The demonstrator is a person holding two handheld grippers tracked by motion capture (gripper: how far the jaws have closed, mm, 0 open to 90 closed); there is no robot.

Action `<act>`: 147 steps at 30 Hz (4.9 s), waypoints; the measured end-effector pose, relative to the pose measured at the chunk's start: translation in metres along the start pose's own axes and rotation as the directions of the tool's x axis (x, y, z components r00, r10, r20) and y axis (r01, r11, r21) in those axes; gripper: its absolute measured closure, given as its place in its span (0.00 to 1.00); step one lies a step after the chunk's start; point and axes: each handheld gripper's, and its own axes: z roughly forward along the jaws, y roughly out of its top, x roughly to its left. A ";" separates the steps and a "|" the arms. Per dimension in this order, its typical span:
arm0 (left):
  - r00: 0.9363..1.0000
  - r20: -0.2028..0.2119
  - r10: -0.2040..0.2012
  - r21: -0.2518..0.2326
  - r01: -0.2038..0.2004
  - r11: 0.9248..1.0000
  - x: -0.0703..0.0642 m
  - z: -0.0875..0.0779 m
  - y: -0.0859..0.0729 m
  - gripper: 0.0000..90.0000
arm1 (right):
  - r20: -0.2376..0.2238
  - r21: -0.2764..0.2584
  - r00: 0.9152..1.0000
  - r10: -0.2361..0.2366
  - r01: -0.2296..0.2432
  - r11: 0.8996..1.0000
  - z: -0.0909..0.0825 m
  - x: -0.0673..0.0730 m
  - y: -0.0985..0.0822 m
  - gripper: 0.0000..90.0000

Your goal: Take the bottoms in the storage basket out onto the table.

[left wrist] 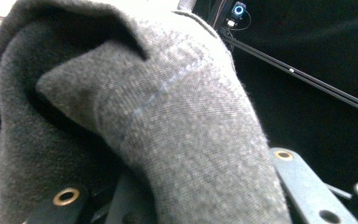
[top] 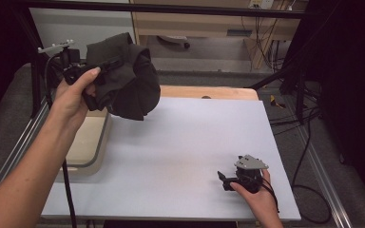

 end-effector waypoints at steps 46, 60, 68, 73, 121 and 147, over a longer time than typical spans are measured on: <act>0.999 0.033 -0.032 0.027 0.031 0.999 -0.006 0.071 -0.054 0.75 | 0.001 -0.017 1.000 0.000 0.000 1.000 -0.002 -0.001 0.001 0.05; 0.998 0.066 -0.018 0.034 0.016 0.999 -0.010 0.088 -0.072 0.75 | 0.005 -0.023 1.000 -0.003 0.003 1.000 -0.006 -0.003 0.000 0.05; 0.994 0.101 -0.036 0.045 0.032 0.999 -0.015 0.105 -0.083 0.75 | 0.010 -0.005 1.000 -0.001 0.001 1.000 -0.001 -0.003 0.000 0.05; 0.993 0.116 -0.033 0.048 0.027 0.998 -0.024 0.112 -0.089 0.75 | 0.017 -0.014 1.000 0.008 -0.008 1.000 -0.004 -0.006 -0.001 0.05; 0.986 0.163 0.041 0.068 -0.052 0.996 -0.040 0.126 -0.176 0.74 | 0.021 -0.003 1.000 0.001 -0.001 1.000 -0.004 -0.006 -0.004 0.05; 0.988 0.144 0.062 0.151 -0.084 0.985 -0.032 0.114 -0.206 0.73 | 0.021 0.004 1.000 -0.005 0.005 1.000 -0.003 -0.005 -0.003 0.05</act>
